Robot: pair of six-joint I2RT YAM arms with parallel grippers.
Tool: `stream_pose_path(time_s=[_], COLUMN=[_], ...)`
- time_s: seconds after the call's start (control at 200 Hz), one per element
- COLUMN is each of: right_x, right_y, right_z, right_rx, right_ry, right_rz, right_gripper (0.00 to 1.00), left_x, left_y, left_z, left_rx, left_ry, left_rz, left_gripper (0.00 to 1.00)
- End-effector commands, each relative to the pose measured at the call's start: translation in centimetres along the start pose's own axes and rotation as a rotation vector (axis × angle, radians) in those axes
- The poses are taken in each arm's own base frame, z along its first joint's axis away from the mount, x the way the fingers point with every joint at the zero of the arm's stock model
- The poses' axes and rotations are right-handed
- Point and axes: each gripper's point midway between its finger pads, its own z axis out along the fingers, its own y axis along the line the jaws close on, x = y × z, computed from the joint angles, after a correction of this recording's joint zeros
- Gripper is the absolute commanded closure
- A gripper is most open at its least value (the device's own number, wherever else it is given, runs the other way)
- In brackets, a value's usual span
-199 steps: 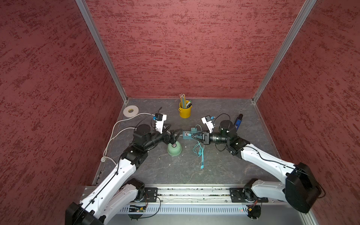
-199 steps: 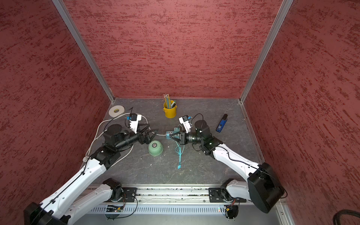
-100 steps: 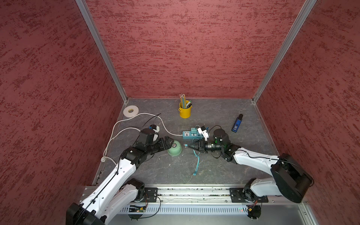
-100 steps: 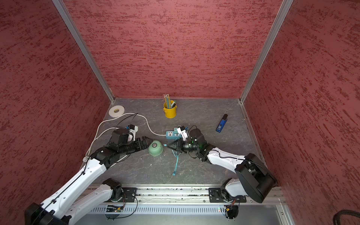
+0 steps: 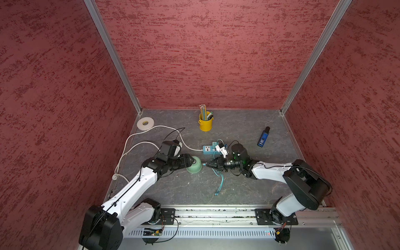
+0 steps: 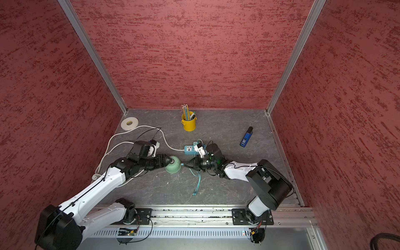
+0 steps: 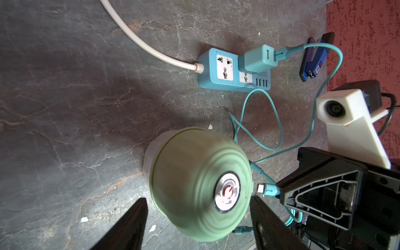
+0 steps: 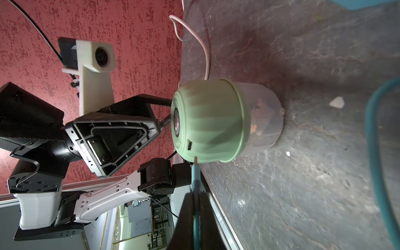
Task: Charge the cordless meat grinders
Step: Insert the charging cable into the cordless meat grinder.
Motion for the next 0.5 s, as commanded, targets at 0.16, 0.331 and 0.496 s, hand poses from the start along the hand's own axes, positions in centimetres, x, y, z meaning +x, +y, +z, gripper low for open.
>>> stream_pose_path(time_s=[0.16,0.331,0.496], right_x=[-0.68,-0.70,-0.80], right_y=[2.30,1.99,1.84], right_z=[0.62,0.79,0.91], right_rx=[-0.093,-0.091,-0.087], right_ry=[0.010,0.012,0.011], right_rz=[-0.049,-0.040,-0.036], right_gripper=[1.00,1.00,1.00], left_x=[-1.38,-1.48,-1.46], left_y=[-1.19,-1.26,-1.26], left_z=[-0.36,-0.16,0.06], left_rx=[0.041,0.045,0.049], left_ry=[-0.028,-0.020,-0.014], left_rz=[0.051,0.056,0.059], left_gripper=[0.29,0.31,0.34])
